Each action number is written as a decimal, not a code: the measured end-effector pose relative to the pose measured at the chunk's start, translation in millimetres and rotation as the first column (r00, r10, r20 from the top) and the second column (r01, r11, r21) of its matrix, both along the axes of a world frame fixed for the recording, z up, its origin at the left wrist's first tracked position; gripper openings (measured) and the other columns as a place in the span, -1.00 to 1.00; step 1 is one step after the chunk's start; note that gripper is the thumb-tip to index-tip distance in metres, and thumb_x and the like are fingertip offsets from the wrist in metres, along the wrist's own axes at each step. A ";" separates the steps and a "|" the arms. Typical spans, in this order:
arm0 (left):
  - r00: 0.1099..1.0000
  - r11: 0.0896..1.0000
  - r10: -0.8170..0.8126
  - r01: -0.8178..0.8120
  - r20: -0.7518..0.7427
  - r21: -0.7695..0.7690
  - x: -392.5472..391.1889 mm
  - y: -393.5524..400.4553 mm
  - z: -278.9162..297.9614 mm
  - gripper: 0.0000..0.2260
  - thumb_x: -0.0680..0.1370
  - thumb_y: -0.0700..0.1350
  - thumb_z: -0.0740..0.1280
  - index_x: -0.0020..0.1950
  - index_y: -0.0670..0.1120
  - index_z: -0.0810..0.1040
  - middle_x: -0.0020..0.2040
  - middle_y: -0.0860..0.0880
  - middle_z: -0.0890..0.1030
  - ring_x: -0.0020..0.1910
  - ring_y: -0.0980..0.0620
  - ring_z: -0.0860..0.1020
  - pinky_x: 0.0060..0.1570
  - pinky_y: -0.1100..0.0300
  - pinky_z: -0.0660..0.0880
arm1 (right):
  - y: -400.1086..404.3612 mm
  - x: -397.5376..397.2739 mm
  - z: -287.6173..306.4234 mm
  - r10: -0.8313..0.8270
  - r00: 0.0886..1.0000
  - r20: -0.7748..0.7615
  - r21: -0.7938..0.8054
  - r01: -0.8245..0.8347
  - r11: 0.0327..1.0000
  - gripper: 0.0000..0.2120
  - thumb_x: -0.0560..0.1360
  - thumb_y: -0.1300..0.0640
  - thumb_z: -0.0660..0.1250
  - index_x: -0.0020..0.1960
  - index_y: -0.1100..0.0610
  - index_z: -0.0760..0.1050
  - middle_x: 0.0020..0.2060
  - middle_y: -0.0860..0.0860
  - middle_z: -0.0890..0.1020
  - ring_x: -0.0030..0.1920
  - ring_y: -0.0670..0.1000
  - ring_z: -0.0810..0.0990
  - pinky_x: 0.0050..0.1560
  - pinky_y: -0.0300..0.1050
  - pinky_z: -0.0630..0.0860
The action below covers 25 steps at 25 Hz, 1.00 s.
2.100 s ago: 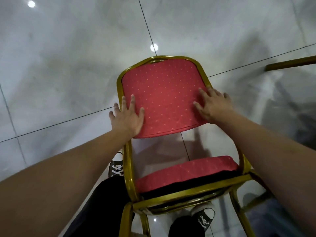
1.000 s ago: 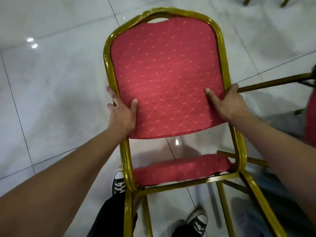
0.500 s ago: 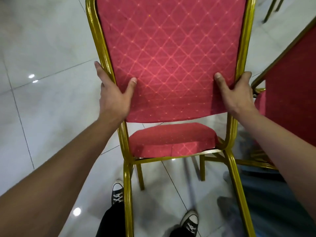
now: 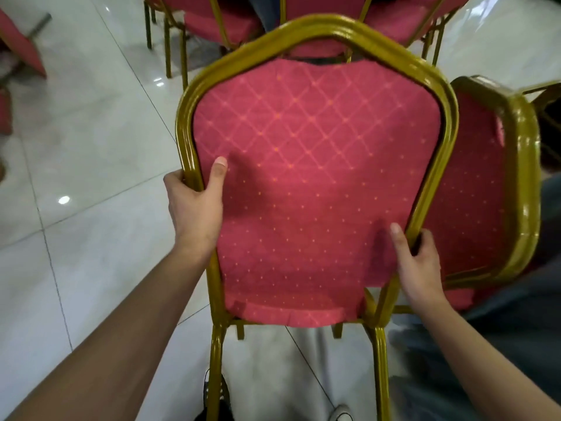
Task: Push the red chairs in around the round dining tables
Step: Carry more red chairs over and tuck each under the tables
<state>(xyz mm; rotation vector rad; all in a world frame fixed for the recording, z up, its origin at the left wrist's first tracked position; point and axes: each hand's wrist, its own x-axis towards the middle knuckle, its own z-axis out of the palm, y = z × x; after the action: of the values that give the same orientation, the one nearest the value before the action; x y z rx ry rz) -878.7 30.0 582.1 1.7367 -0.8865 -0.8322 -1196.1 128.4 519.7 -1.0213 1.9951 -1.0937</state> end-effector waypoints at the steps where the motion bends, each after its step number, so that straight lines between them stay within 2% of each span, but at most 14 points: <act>1: 0.999 1.000 -0.002 0.002 -0.050 0.002 -1.3 -0.5 7.7 -0.50 0.38 0.42 0.38 0.05 0.07 0.43 -0.01 0.09 0.58 -0.01 0.11 0.60 0.11 0.09 0.56 | 9.8 -1.9 2.1 -0.010 1.000 0.019 -0.022 0.011 1.000 -0.47 0.50 -0.41 0.22 0.18 0.00 0.49 -0.03 -0.19 0.58 -0.10 -0.35 0.55 -0.16 -0.43 0.35; 4: 0.988 1.000 0.007 -0.004 -0.155 0.020 -5.2 15.6 25.4 -0.54 0.43 0.44 0.30 -0.04 0.06 0.48 -0.06 0.05 0.57 -0.03 0.03 0.59 0.14 -0.08 0.57 | 15.2 -6.9 32.9 -0.091 0.993 0.074 -0.167 0.102 0.981 -0.56 0.58 -0.38 0.19 0.06 -0.02 0.53 -0.08 -0.14 0.63 -0.14 -0.32 0.56 -0.08 -0.28 0.46; 6: 0.984 0.999 -0.007 0.013 -0.181 0.032 -4.9 35.4 33.9 -0.59 0.49 0.44 0.22 -0.03 0.11 0.47 -0.03 0.08 0.57 -0.01 0.08 0.56 0.06 -0.02 0.56 | 1.9 -14.1 70.7 -0.147 0.981 0.125 -0.287 0.177 0.941 -0.61 0.56 -0.37 0.19 -0.06 -0.07 0.53 -0.14 -0.18 0.62 -0.11 -0.20 0.55 0.02 -0.19 0.48; 8: 0.974 0.998 -0.049 0.055 -0.222 0.024 0.9 55.9 47.6 -0.63 0.48 0.45 0.15 -0.03 0.20 0.47 0.03 0.12 0.58 0.05 0.14 0.57 0.03 0.10 0.50 | -5.6 -19.1 112.3 -0.178 0.977 0.118 -0.341 0.209 0.917 -0.60 0.57 -0.37 0.19 -0.21 -0.08 0.47 -0.24 -0.11 0.52 -0.17 -0.08 0.46 -0.04 -0.03 0.43; 10: 0.981 0.991 -0.130 0.127 -0.142 -0.036 10.6 66.8 72.2 -0.61 0.45 0.45 0.15 -0.06 0.17 0.46 -0.08 0.21 0.55 -0.06 0.25 0.54 -0.04 0.24 0.47 | -1.7 -20.7 146.1 -0.176 0.982 0.071 -0.381 0.190 0.905 -0.59 0.58 -0.33 0.20 -0.31 -0.11 0.45 -0.36 -0.16 0.44 -0.27 -0.11 0.38 -0.16 0.00 0.35; 12: 0.957 0.947 -0.286 0.291 0.050 -0.134 18.1 71.1 101.0 -0.66 0.51 0.38 0.19 -0.05 0.13 0.46 -0.17 0.25 0.52 -0.17 0.29 0.49 -0.13 0.33 0.43 | 9.3 -15.8 175.3 -0.093 0.995 -0.042 -0.405 0.068 0.912 -0.65 0.59 -0.32 0.22 -0.25 -0.18 0.53 -0.37 -0.24 0.50 -0.27 -0.23 0.42 -0.18 -0.15 0.39; 14: 0.852 0.865 -0.458 0.493 0.253 -0.095 21.1 78.7 124.6 -0.67 0.55 0.37 0.19 0.10 0.17 0.48 -0.03 0.21 0.55 -0.02 0.22 0.53 0.00 0.22 0.49 | 25.6 -5.4 200.4 0.060 0.978 -0.199 -0.339 -0.126 0.932 -0.68 0.60 -0.33 0.20 0.02 -0.15 0.60 -0.19 -0.29 0.59 -0.11 -0.26 0.52 -0.04 -0.30 0.43; 15: 0.787 0.824 -0.528 0.565 0.319 -0.032 23.9 85.8 132.8 -0.62 0.55 0.40 0.18 0.20 0.19 0.45 0.07 0.15 0.54 0.08 0.15 0.53 0.09 0.11 0.52 | 33.9 0.4 209.2 0.125 0.952 -0.279 -0.264 -0.201 0.943 -0.64 0.60 -0.33 0.19 0.14 -0.11 0.58 -0.09 -0.28 0.60 -0.03 -0.24 0.54 0.04 -0.29 0.43; 17: 0.663 0.749 -0.628 0.657 0.407 0.084 28.9 106.2 147.2 -0.50 0.54 0.42 0.16 0.39 0.20 0.37 0.23 0.08 0.49 0.23 0.04 0.48 0.22 -0.08 0.51 | 55.0 13.3 222.4 0.170 0.890 -0.423 -0.113 -0.239 0.965 -0.55 0.58 -0.33 0.19 0.28 -0.06 0.52 0.05 -0.16 0.56 0.09 -0.12 0.53 0.15 -0.18 0.41; 20: 0.462 0.624 -0.705 0.765 0.538 0.159 26.7 132.9 172.3 -0.35 0.53 0.43 0.12 0.54 0.16 0.25 0.38 0.05 0.44 0.32 -0.02 0.41 0.34 -0.17 0.40 | 90.6 33.8 239.9 0.224 0.778 -0.587 -0.044 -0.307 0.951 -0.44 0.56 -0.31 0.20 0.38 0.04 0.49 0.17 -0.08 0.54 0.20 -0.01 0.52 0.27 -0.09 0.40; 22: 0.344 0.570 -0.715 0.791 0.608 0.223 17.7 151.3 185.7 -0.32 0.54 0.45 0.02 0.58 0.16 0.19 0.47 0.06 0.41 0.43 -0.02 0.36 0.41 -0.17 0.32 | 111.6 40.9 249.1 0.258 0.727 -0.636 -0.020 -0.350 0.937 -0.47 0.58 -0.32 0.18 0.35 0.02 0.51 0.18 -0.05 0.59 0.21 0.05 0.54 0.29 0.08 0.43; 24: 0.300 0.575 -0.705 0.772 0.643 0.271 9.6 179.6 192.2 -0.34 0.57 0.45 -0.11 0.61 0.19 0.11 0.57 0.06 0.31 0.54 -0.02 0.27 0.47 -0.21 0.22 | 128.9 41.6 258.6 0.260 0.736 -0.625 0.010 -0.326 0.945 -0.50 0.62 -0.38 0.04 0.13 -0.06 0.57 -0.03 -0.14 0.63 0.04 0.05 0.57 0.09 0.07 0.43; 25: 0.312 0.598 -0.695 0.751 0.647 0.280 8.1 196.3 192.3 -0.35 0.58 0.43 -0.16 0.62 0.22 0.06 0.61 0.05 0.23 0.58 -0.04 0.20 0.50 -0.24 0.16 | 134.2 40.8 261.7 0.274 0.747 -0.605 0.041 -0.314 0.948 -0.42 0.61 -0.43 -0.06 -0.03 -0.05 0.56 -0.17 -0.17 0.60 -0.08 0.04 0.56 -0.03 0.01 0.38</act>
<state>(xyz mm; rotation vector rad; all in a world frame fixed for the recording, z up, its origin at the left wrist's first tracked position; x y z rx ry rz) -870.6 226.3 774.4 1.5329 -2.3608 -0.6123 -1155.3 262.7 781.5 -1.8372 2.1631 -0.7022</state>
